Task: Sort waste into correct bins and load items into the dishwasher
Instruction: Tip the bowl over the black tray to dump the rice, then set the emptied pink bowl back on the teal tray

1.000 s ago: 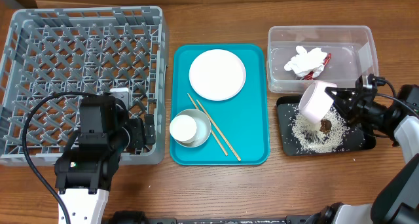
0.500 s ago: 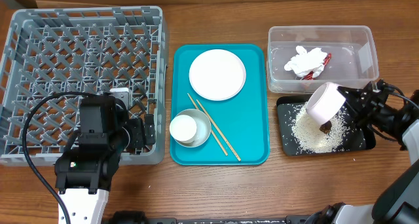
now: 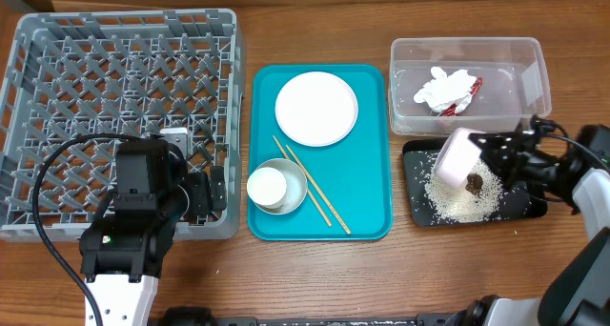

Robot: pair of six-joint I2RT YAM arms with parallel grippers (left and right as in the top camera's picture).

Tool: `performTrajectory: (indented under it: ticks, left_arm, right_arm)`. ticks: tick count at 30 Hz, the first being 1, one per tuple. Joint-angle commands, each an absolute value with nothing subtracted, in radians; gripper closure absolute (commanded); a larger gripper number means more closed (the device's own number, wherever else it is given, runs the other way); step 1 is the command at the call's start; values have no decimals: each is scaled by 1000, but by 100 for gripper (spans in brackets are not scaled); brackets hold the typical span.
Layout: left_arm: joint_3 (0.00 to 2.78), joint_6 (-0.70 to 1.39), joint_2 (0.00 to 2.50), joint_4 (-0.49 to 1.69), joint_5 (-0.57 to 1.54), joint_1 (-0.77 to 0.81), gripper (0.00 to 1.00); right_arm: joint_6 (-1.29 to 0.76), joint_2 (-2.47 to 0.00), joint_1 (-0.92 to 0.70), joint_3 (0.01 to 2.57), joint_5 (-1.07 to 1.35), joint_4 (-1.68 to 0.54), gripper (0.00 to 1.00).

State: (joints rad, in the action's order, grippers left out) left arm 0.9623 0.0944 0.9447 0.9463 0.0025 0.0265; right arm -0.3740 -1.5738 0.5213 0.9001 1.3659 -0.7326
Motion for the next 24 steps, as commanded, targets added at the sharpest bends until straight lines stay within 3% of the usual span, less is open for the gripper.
performTrajectory:
  ticks: [1,8,20,24]
  left_arm:
    - [984,74,942,942,-10,27,0]
    - [984,74,942,942,-10,27,0]
    - [984,74,942,942,-10,27,0]
    - [984,74,942,942,-10,27,0]
  right_arm:
    - [-252,-1474,456,988,1195,-793,96]
    - [-173,-1373,229,1148,804,-912,96]
    - [-79,-1411,-339,1184,248,-812,96]
    - [-78,-1509,-482,1184,183,-770,96]
